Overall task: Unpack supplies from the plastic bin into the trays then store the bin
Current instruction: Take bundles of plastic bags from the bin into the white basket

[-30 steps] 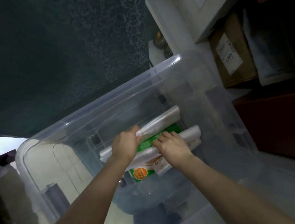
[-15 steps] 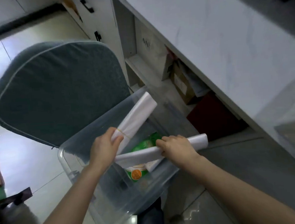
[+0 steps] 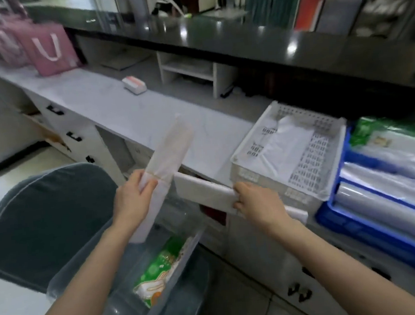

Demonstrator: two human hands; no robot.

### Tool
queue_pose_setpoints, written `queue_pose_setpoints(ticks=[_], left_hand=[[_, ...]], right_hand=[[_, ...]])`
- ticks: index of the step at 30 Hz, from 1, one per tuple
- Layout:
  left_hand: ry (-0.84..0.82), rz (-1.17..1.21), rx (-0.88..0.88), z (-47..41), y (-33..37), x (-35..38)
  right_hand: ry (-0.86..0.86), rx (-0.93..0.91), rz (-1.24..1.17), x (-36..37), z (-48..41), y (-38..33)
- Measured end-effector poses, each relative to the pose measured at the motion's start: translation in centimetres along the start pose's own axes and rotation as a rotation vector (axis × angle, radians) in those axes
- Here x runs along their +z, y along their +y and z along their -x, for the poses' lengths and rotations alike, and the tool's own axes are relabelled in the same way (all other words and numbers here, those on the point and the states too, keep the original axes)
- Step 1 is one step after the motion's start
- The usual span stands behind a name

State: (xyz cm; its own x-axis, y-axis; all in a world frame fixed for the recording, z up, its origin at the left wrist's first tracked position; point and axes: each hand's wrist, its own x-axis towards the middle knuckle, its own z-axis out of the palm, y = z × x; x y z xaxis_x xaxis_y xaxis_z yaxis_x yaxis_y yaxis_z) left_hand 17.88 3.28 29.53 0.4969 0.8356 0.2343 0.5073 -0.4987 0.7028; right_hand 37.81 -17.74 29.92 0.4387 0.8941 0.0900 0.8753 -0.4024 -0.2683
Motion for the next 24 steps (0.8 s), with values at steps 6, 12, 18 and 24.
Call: queue_pose_setpoints(ticks=[6,12,18,24], left_hand=[[-0.066,0.215,0.057,-2.5,8.9,4.8],[-0.228,0.353,0.033,-7.1,15.8,11.5],[-0.519,0.453,-0.030,-13.2,20.8,19.1],[-0.705,0.465,-0.130,-15.0,21.6,26.2]], right_hand=[[0.226,0.291,-0.084,-6.2,2.3,5.5],[0.378,0.578,-0.235,-9.1,0.3,11.2],[0.444,0.807,-0.397,-9.5,-4.9,16.2],[0.476,1.014,-0.545,-6.0,-9.3,18.4]])
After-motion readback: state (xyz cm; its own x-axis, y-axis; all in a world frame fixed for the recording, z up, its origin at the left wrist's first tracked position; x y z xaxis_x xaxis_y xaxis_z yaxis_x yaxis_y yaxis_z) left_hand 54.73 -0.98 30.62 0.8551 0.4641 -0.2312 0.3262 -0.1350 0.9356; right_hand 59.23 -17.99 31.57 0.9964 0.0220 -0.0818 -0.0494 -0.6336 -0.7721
